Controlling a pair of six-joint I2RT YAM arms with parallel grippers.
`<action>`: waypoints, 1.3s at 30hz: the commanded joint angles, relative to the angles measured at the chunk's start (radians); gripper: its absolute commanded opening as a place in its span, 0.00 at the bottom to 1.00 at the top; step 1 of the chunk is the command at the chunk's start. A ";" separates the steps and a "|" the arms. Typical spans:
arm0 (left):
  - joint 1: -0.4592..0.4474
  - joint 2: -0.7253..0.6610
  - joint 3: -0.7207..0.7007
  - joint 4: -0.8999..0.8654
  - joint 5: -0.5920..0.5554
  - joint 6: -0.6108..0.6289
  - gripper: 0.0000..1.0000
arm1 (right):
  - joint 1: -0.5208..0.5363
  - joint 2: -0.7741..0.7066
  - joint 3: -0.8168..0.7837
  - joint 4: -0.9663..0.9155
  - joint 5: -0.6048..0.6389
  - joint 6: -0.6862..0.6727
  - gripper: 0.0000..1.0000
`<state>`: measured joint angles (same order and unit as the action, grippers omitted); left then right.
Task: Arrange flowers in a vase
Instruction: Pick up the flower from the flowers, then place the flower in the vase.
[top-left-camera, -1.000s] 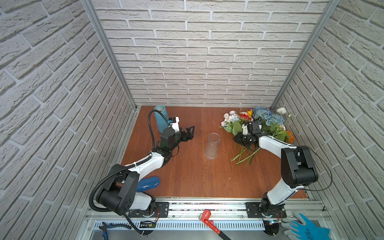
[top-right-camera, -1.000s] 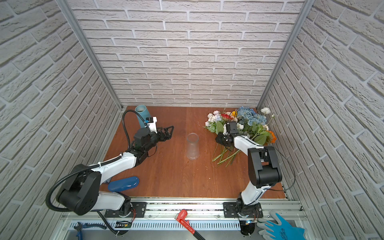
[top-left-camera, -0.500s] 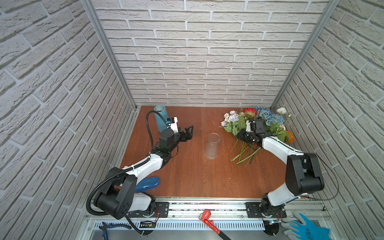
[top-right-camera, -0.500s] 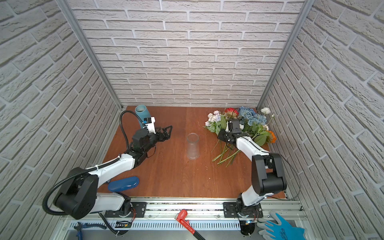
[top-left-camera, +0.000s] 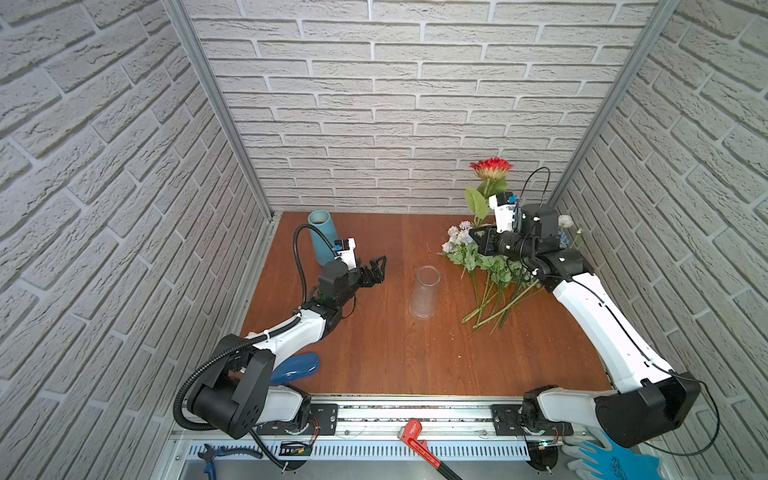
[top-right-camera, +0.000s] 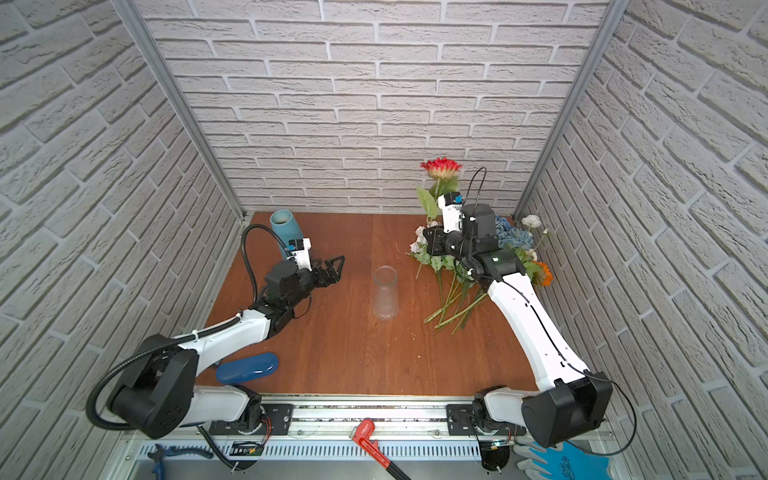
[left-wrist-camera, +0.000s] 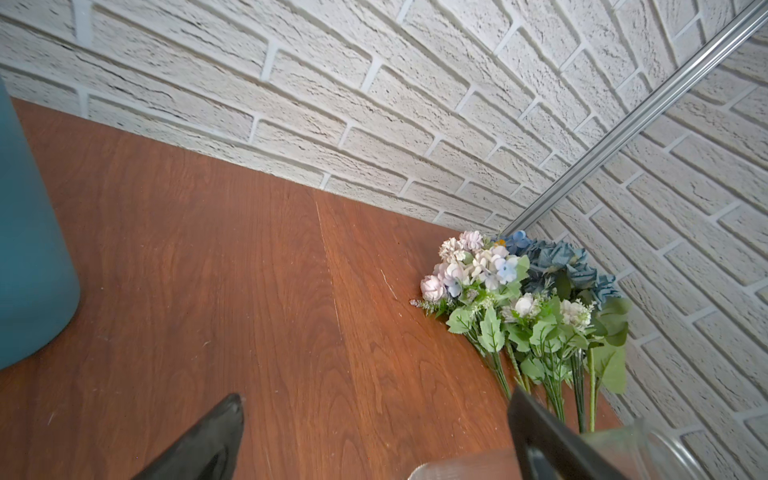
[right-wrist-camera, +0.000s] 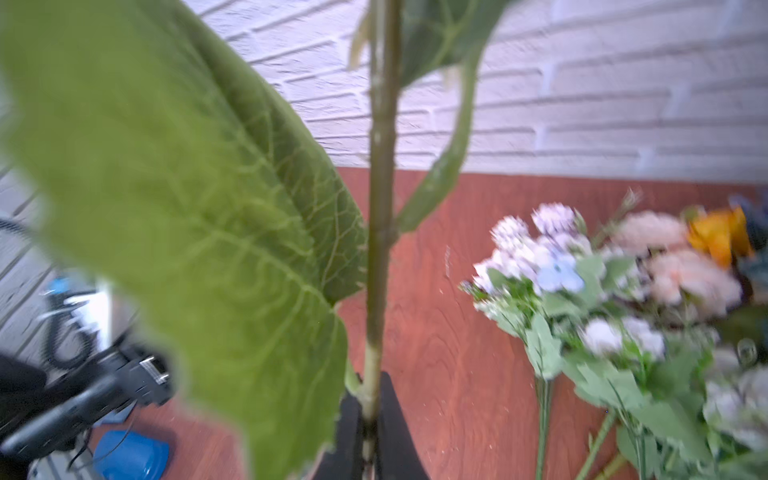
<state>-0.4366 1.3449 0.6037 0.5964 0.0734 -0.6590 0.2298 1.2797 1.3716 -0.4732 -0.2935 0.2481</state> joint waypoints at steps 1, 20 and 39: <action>0.004 -0.030 -0.021 0.015 0.015 -0.005 0.98 | 0.056 -0.041 0.040 -0.024 -0.036 -0.090 0.06; 0.002 0.064 -0.022 0.066 0.140 -0.088 0.98 | 0.299 0.052 -0.003 0.242 0.011 -0.316 0.06; -0.002 0.083 -0.021 0.074 0.149 -0.090 0.98 | 0.307 0.046 -0.405 0.623 -0.016 -0.335 0.06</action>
<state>-0.4370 1.4155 0.5819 0.6064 0.2115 -0.7452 0.5274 1.3369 0.9813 0.0303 -0.2939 -0.1001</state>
